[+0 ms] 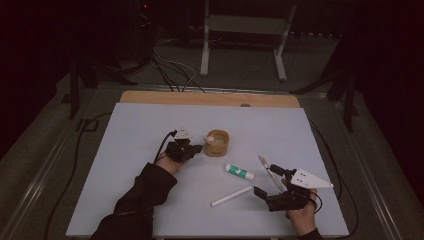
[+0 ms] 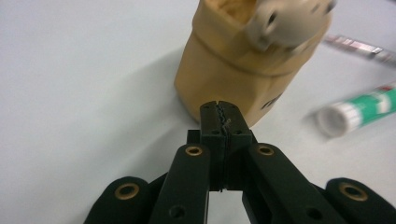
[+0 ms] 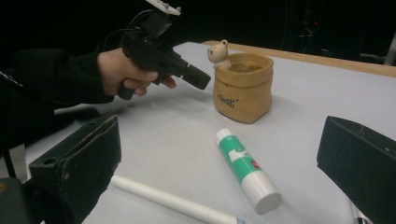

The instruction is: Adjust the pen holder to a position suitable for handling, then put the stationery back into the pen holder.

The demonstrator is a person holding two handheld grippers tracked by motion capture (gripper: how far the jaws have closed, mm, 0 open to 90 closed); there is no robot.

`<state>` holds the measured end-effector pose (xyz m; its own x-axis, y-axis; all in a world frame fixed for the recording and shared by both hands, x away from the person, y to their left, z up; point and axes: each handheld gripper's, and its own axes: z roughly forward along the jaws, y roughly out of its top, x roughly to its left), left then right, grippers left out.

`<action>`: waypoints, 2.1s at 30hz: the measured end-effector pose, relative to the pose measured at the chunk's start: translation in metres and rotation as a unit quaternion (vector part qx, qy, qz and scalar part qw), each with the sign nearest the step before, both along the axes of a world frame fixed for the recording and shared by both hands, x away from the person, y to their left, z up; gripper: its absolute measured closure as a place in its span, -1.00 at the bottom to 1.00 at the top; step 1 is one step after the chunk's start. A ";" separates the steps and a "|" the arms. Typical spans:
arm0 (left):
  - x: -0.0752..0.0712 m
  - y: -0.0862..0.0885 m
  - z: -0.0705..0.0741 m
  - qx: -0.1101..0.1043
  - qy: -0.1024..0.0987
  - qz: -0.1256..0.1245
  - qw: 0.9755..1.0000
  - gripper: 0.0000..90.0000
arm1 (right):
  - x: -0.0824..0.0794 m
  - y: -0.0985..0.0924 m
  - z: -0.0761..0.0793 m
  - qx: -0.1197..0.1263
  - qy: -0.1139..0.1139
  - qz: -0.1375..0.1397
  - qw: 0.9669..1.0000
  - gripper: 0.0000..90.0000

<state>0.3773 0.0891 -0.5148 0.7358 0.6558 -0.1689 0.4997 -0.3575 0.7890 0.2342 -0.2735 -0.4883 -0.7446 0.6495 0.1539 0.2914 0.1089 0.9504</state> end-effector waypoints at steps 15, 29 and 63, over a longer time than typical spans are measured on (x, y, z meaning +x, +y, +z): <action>-0.021 0.024 0.031 -0.050 -0.020 -0.010 0.998 0.67 | 0.001 0.000 0.000 0.000 -0.001 -0.008 1.000 -1.00; -0.047 0.034 0.048 -0.058 -0.024 -0.007 0.998 -0.41 | 0.001 -0.004 0.002 0.015 -0.001 -0.015 1.000 -1.00; -0.111 0.079 0.023 -0.094 -0.060 -0.046 0.993 -0.99 | 0.002 -0.005 0.007 0.002 -0.023 -0.030 0.999 -1.00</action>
<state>0.2661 0.1684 -0.4918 0.8135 0.5497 -0.1897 0.3700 -0.2377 0.8981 0.2364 -0.2783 -0.4810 -0.7101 0.6932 0.1238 0.2541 0.0883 0.9631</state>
